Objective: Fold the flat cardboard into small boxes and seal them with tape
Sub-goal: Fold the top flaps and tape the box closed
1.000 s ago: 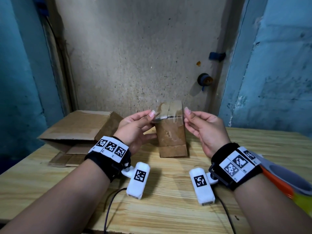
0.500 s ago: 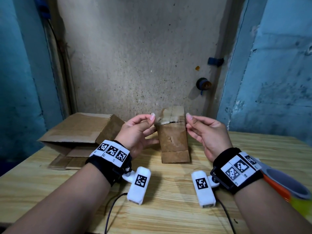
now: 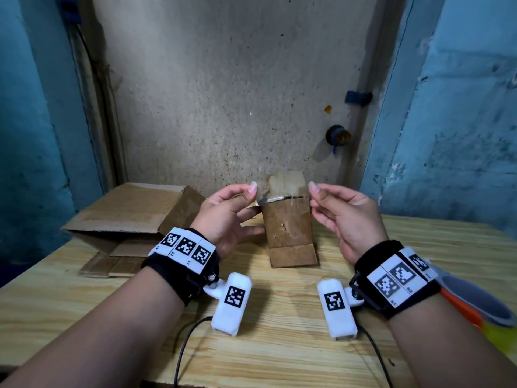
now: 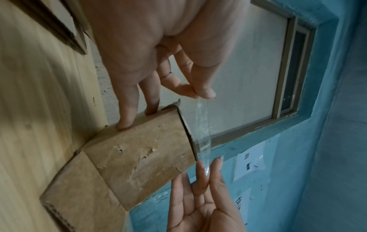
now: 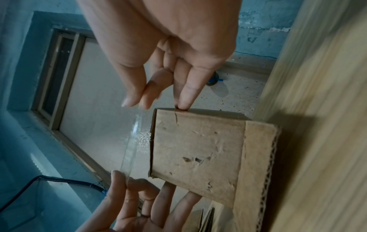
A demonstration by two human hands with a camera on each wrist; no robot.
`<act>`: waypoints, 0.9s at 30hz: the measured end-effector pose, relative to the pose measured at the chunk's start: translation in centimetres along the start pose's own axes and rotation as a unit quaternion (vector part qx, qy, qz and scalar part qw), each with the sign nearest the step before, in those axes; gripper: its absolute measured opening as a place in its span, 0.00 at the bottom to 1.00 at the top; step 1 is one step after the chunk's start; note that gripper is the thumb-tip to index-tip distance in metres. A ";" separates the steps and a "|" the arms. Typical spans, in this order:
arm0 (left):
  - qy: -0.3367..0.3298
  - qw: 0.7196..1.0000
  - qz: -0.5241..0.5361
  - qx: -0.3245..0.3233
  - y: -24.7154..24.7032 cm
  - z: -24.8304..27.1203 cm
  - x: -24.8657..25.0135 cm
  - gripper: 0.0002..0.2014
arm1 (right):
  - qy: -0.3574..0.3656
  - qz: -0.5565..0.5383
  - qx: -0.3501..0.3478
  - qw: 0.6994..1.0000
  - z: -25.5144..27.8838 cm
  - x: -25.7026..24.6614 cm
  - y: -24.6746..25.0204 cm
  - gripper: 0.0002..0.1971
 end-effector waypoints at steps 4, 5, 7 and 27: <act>0.000 1.000 -0.002 -0.003 0.1 0.0 -0.2 0.07 | -0.006 0.005 0.005 1.000 -0.1 0.1 0.1 0.18; 0.000 1.000 -0.002 -0.003 0.1 0.0 -0.1 0.07 | -0.007 0.005 0.007 1.000 -0.1 0.2 0.1 0.17; -0.002 1.000 -0.004 -0.003 0.1 0.0 0.0 0.08 | -0.010 0.002 0.008 1.000 -0.1 0.2 0.1 0.16; 0.041 0.999 -0.011 0.005 0.7 -1.2 -1.6 0.06 | -0.022 0.022 0.026 0.999 -0.1 0.3 0.3 0.14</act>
Point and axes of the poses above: each hand's wrist, its own z-axis away from the middle knuckle, its own y-axis out of the back of the hand, x = y × z, the point moved 4 cm from there along -z, towards the middle knuckle, and after that the axes turned 5 degrees about -z, right-handed, at the moved point
